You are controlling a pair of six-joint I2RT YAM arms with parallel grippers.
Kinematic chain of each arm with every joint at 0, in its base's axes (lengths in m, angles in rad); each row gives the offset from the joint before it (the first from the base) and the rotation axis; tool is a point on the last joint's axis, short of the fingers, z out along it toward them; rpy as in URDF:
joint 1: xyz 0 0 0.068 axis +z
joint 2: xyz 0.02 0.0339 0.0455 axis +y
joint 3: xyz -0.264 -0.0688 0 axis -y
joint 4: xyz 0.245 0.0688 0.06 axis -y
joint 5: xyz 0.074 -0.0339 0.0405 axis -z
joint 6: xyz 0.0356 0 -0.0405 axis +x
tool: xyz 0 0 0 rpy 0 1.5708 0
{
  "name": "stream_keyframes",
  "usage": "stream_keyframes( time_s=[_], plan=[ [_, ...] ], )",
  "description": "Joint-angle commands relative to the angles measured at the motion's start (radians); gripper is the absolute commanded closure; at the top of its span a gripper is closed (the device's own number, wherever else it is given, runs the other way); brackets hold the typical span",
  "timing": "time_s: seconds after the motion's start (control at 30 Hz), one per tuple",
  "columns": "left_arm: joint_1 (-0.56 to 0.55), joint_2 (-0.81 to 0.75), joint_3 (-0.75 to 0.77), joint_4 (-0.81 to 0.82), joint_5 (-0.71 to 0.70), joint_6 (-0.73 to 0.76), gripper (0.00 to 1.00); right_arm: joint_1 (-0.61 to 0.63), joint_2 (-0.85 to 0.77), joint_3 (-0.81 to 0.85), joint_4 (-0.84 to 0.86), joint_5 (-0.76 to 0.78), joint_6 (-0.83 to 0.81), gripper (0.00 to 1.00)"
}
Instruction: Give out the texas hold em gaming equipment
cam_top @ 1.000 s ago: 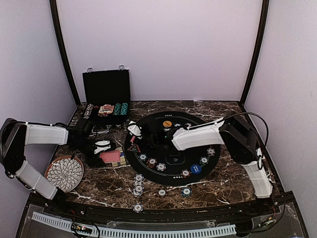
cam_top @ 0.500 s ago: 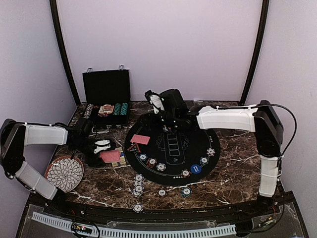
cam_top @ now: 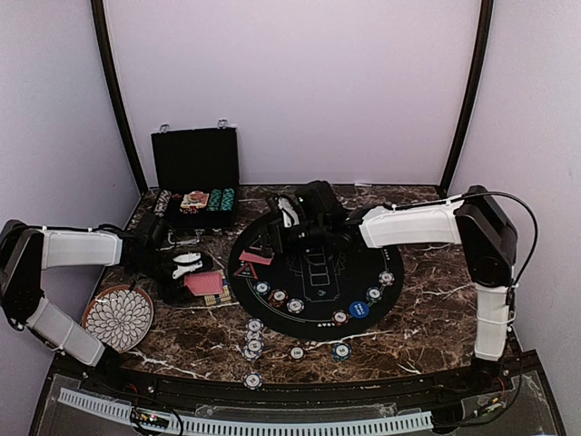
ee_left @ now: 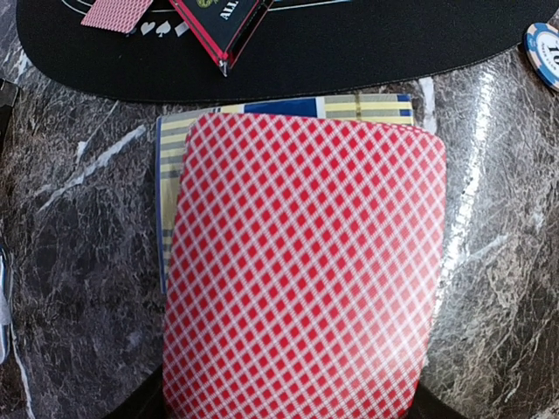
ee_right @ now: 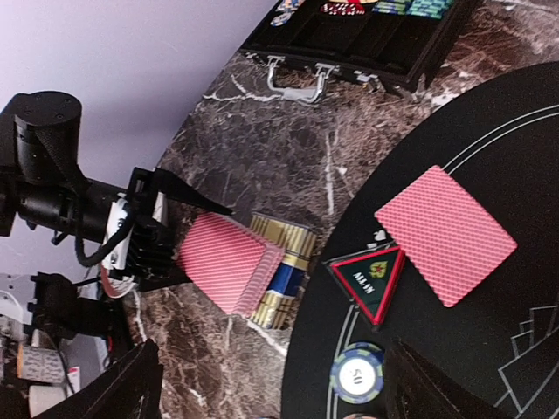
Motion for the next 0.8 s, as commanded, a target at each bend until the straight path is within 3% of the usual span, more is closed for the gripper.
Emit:
stream_keyframes(
  time_s=[0.0, 0.23, 0.6, 0.77],
  plan=[
    [0.006, -0.039, 0.005, 0.023, 0.043, -0.019, 1.00, -0.011, 0.064, 0.008, 0.097, -0.165, 0.144, 0.12],
    [0.005, -0.084, 0.050, -0.030, 0.088, -0.033, 1.00, -0.011, 0.129, 0.047, 0.119, -0.260, 0.241, 0.08],
    [-0.014, -0.097, 0.108, -0.106, 0.108, -0.055, 1.00, -0.005, 0.218, 0.041, 0.394, -0.395, 0.496, 0.05],
    [-0.025, -0.090, 0.138, -0.127, 0.120, -0.071, 1.00, 0.000, 0.256, 0.064, 0.437, -0.420, 0.545, 0.05]
  ],
)
